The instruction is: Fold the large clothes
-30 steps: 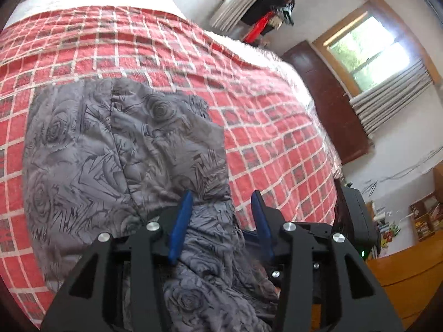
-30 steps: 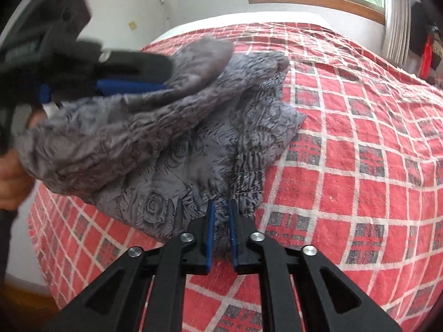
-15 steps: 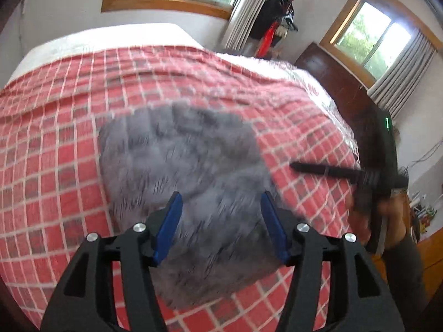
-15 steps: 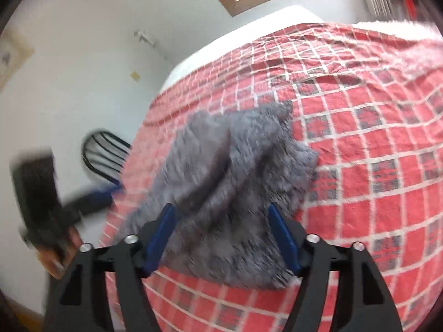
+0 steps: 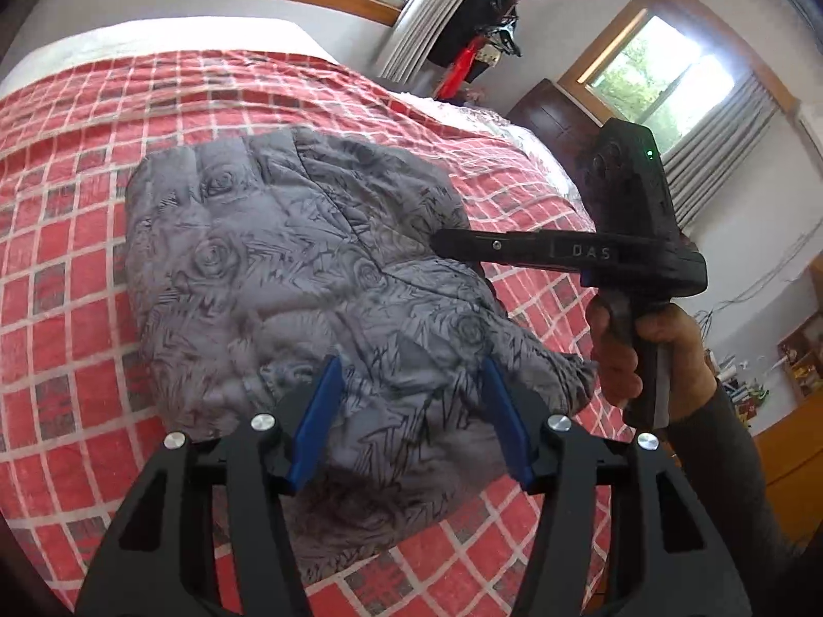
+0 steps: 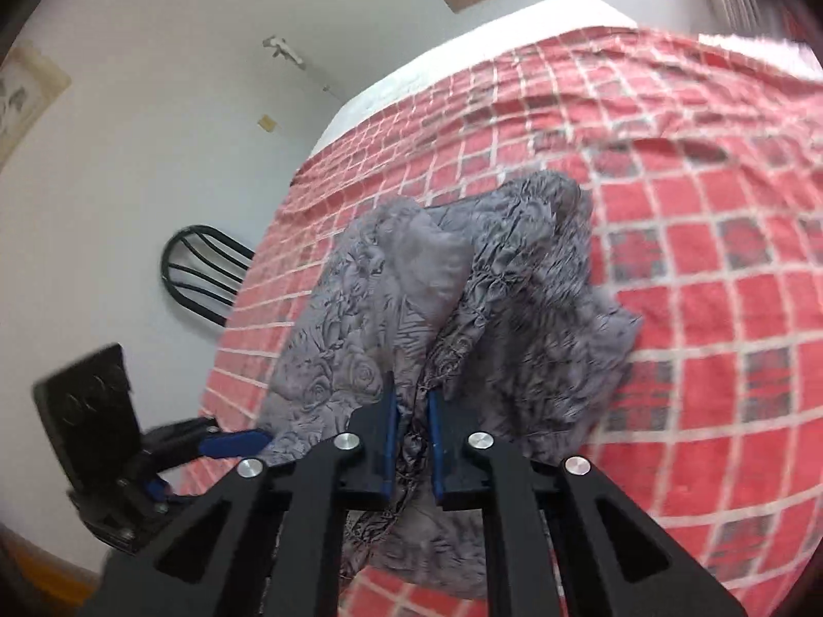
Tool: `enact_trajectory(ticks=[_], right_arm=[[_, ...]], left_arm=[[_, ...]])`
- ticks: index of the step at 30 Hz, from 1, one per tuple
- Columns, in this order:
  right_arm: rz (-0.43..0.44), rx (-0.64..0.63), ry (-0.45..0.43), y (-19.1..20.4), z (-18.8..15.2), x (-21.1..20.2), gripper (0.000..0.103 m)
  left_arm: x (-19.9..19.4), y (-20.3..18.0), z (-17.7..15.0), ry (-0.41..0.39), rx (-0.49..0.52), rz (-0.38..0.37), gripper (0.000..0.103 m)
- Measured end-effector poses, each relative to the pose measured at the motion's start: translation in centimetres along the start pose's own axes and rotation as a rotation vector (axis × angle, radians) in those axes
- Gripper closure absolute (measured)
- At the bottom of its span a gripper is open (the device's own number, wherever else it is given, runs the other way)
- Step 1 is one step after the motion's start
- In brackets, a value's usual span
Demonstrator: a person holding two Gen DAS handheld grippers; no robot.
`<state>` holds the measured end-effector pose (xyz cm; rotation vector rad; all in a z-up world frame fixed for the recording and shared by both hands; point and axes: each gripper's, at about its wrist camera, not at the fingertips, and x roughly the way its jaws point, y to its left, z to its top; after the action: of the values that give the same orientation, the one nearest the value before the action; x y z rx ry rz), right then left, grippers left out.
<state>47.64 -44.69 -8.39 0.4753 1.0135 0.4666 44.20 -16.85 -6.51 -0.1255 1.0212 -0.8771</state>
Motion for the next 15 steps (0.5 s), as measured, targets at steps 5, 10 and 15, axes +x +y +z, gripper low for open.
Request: enact_trajectory(ticks=[5,10,15], right_arm=[[-0.015,0.021,-0.019,-2.0,-0.6,-0.9,0.094],[-0.039,0.030,-0.005,-4.4,-1.1,1.0,0.093],[-0.069,0.036,0.007,-5.7,-1.4,3.2,0.086]], left_arm=[[-0.6,1.3,1.2,-0.026,-0.005,0.054,0.049],[1.3,3.8,1.3,-0.008,-0.060,0.027,0.049],[3.1,4.1,1.1,0.008,-0.063,0.031,0.049]])
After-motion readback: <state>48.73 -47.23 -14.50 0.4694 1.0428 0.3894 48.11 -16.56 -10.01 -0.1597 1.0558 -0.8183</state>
